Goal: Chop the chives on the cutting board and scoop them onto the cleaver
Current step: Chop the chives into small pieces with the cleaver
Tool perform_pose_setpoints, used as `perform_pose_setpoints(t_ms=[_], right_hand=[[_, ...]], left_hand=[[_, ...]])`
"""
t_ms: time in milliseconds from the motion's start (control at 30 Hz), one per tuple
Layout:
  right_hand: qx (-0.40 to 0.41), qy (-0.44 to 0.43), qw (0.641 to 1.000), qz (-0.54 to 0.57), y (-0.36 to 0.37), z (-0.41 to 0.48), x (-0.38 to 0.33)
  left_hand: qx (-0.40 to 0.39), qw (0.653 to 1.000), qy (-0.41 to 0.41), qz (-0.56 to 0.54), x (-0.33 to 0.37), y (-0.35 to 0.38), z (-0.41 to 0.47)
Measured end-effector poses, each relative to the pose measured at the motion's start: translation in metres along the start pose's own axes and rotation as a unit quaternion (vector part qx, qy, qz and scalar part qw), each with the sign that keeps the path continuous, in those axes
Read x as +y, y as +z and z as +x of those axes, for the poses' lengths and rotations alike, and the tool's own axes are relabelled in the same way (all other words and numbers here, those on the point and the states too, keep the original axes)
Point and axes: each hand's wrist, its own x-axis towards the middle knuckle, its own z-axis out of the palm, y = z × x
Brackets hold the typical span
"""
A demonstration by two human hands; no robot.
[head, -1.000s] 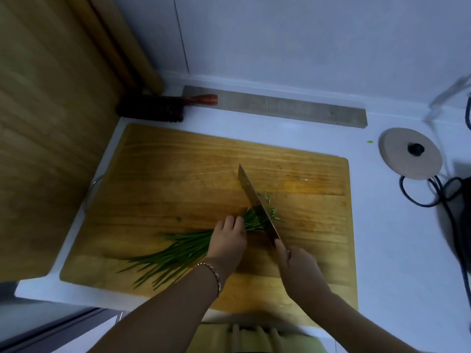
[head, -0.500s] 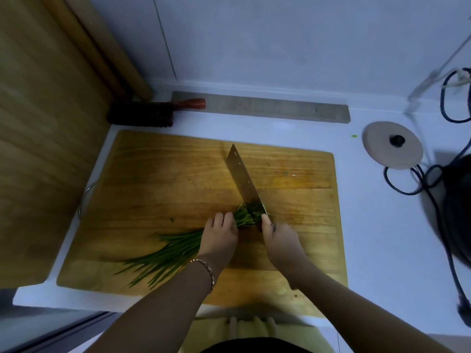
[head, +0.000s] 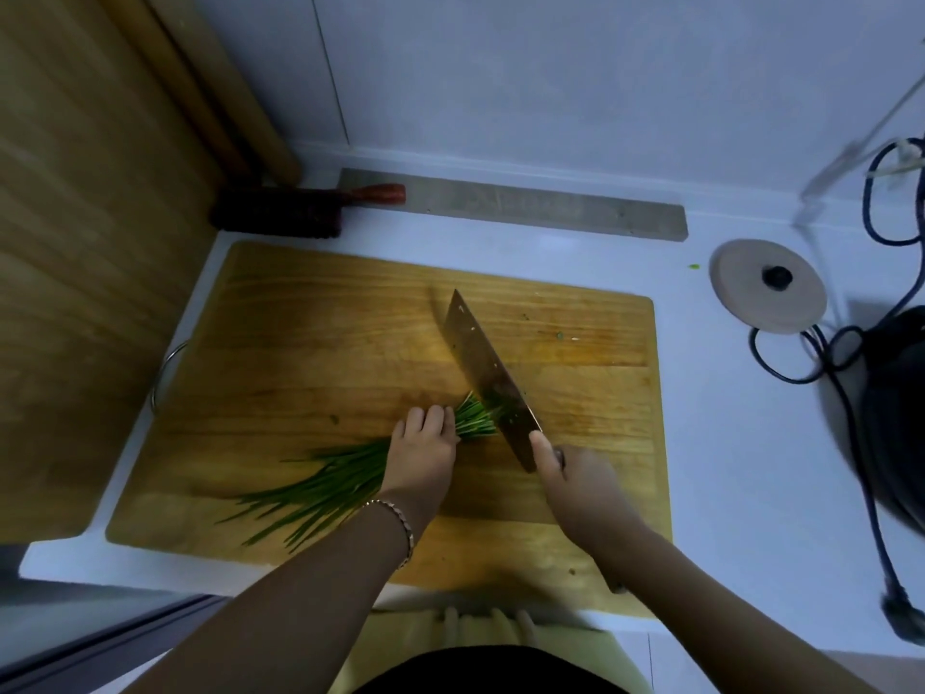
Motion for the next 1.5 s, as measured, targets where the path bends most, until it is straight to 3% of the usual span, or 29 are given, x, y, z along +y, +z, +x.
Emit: perform_pose_setpoints(t_ms=[267,533,800,1033,1167,1333,1500], right_hand=[[-0.033,0.036,0.999,-0.012,0.011,0.000,0.004],[0.000,0.010,0.999,-0.050,0.030,0.008,-0.004],[-0.007,0.031,0.999,0.011,0.027,-0.003,0.010],[0.032,0.051,0.993,0.101,0.024,0.031,-0.005],[0.023,0.038,0.994,0.102,0.008,0.020,0.013],[0.042,0.014,0.997,0.065,-0.003,0.018,0.017],[0.029,-0.012,0.999,0.045,-0.004,0.011,0.020]], left_hand=[[0.048,0.998,0.008,0.030,-0.001,-0.004,0.002],[0.003,0.999,0.037,0.003,-0.001,-0.002,0.002],[-0.013,0.999,0.018,0.028,0.000,-0.008,0.001],[0.007,1.000,-0.001,-0.025,-0.002,-0.001,0.004],[-0.004,0.996,-0.037,-0.086,-0.006,-0.004,0.006],[0.044,0.987,-0.045,-0.150,-0.007,-0.012,0.001],[-0.023,0.983,-0.096,-0.153,-0.011,-0.030,0.005]])
